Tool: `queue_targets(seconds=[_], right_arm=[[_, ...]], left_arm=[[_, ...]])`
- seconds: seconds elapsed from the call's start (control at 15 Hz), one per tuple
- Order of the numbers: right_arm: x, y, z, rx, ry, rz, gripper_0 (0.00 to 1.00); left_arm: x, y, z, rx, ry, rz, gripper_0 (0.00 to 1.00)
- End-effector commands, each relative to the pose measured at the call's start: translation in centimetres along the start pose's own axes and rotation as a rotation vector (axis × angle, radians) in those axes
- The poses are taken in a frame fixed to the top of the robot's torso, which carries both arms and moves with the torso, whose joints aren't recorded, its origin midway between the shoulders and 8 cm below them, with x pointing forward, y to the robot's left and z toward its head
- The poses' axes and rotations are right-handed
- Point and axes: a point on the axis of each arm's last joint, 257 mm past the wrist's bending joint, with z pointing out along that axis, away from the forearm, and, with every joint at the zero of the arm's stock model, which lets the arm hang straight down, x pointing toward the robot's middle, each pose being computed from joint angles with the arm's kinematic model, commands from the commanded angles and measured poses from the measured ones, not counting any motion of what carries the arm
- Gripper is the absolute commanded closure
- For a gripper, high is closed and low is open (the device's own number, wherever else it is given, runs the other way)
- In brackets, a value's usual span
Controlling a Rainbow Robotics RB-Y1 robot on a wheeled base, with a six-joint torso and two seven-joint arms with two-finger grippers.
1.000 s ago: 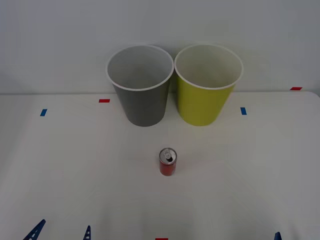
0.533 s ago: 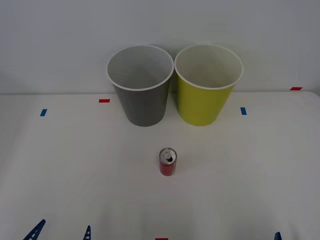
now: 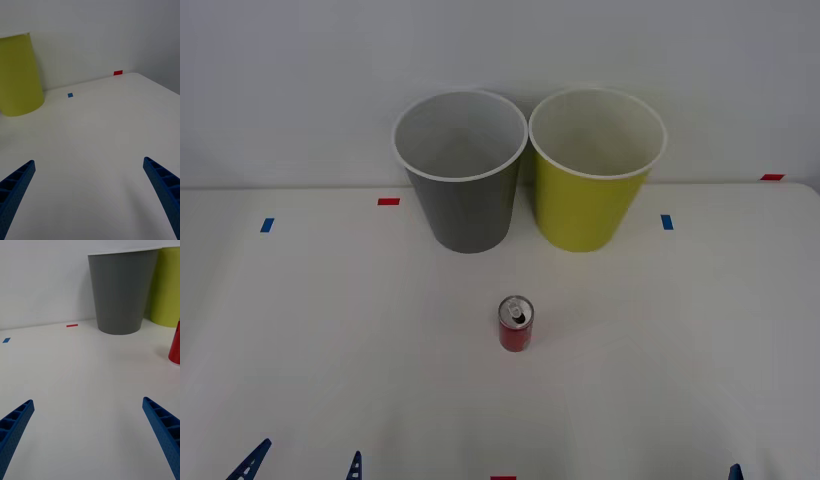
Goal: Put cans in the gray bin and PET bottles in the light green bin.
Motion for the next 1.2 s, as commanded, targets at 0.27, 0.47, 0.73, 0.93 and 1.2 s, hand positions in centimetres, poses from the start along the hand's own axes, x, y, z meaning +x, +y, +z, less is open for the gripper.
queue_targets(seconds=[0.27, 0.47, 0.73, 0.93, 1.2], right_arm=[[0.0, 0.0, 0.0, 0.000, 0.000, 0.000, 0.00], [0.0, 0.0, 0.0, 0.000, 0.000, 0.000, 0.00], [0.0, 0.0, 0.0, 0.000, 0.000, 0.000, 0.00], [0.0, 0.0, 0.0, 0.000, 0.000, 0.000, 0.00], [0.0, 0.0, 0.0, 0.000, 0.000, 0.000, 0.00]], left_arm=[[0.1, -0.9, 0.2, 0.051, -0.045, 0.004, 0.00], [0.2, -1.9, 0.6, 0.203, -0.081, 0.058, 0.00], [0.6, -2.7, 3.2, 0.345, -0.169, 0.113, 0.00], [0.1, -4.3, 4.4, 0.418, -0.181, 0.094, 0.00], [-0.4, -6.7, 6.7, 0.507, -0.190, 0.099, 0.00]])
